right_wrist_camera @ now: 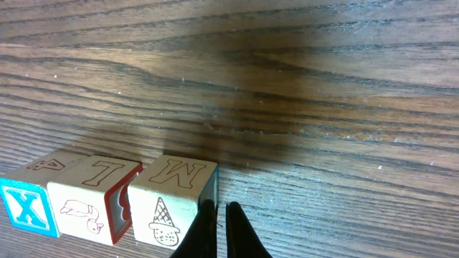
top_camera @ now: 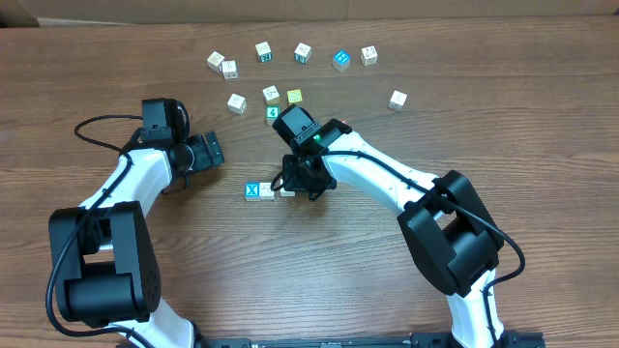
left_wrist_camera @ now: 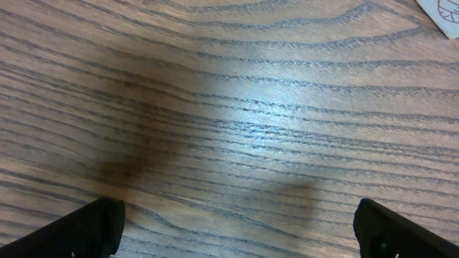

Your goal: Form a horizontal line

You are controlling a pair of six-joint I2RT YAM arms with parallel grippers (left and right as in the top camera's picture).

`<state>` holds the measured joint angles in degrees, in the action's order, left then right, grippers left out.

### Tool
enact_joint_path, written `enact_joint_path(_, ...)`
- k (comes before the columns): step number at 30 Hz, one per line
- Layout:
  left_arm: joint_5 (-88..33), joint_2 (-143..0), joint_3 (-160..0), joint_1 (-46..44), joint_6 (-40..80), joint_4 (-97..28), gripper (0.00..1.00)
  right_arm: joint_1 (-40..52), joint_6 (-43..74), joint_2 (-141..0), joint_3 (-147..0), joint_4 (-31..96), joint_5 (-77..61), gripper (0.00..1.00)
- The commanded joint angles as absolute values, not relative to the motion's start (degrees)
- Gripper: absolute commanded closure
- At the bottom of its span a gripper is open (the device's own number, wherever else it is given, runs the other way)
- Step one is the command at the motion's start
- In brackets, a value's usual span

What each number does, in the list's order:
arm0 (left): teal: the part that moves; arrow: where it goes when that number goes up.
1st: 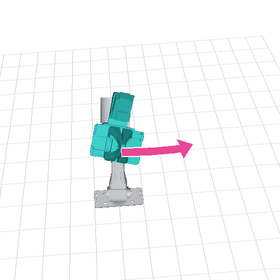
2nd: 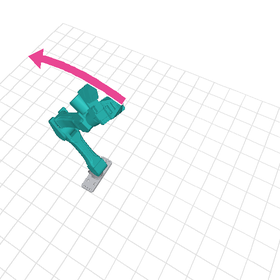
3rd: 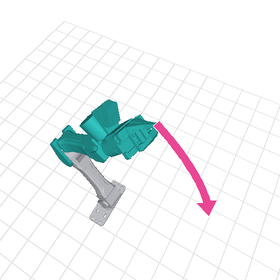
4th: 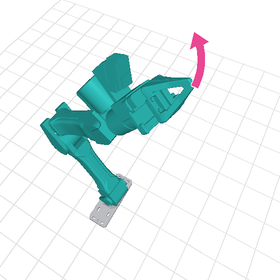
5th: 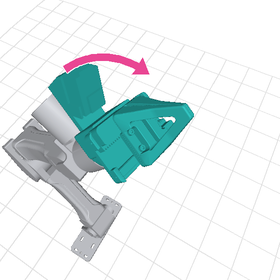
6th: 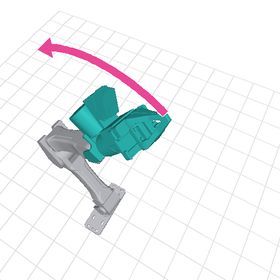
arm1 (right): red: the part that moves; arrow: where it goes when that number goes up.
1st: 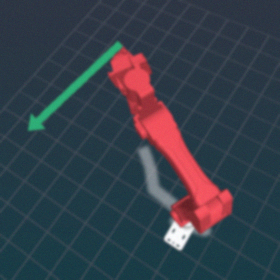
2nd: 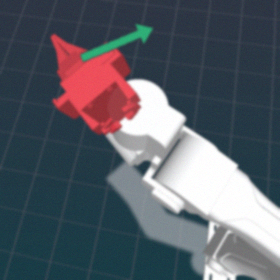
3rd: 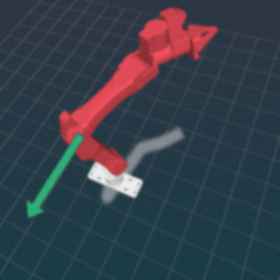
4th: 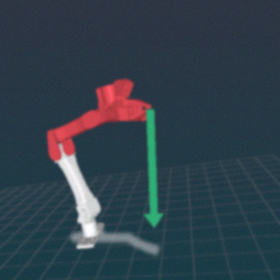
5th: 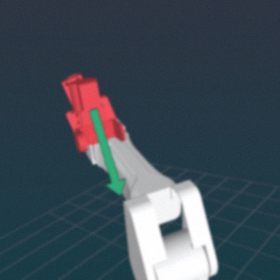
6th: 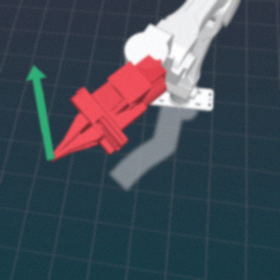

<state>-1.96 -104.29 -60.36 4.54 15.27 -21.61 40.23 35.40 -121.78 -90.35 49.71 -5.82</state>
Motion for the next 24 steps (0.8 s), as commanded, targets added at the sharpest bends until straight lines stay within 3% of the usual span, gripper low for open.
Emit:
enact_joint_path(1, -2.4, -105.0, -60.1, 4.5, 15.9, -21.6, 0.01, 40.6, 35.8, -121.0, -90.1, 49.6, -6.4, 0.96)
enact_joint_path(24, -2.4, -105.0, -60.1, 4.5, 15.8, -21.6, 0.00, 42.5, 35.8, -121.0, -90.1, 48.5, -5.0, 0.96)
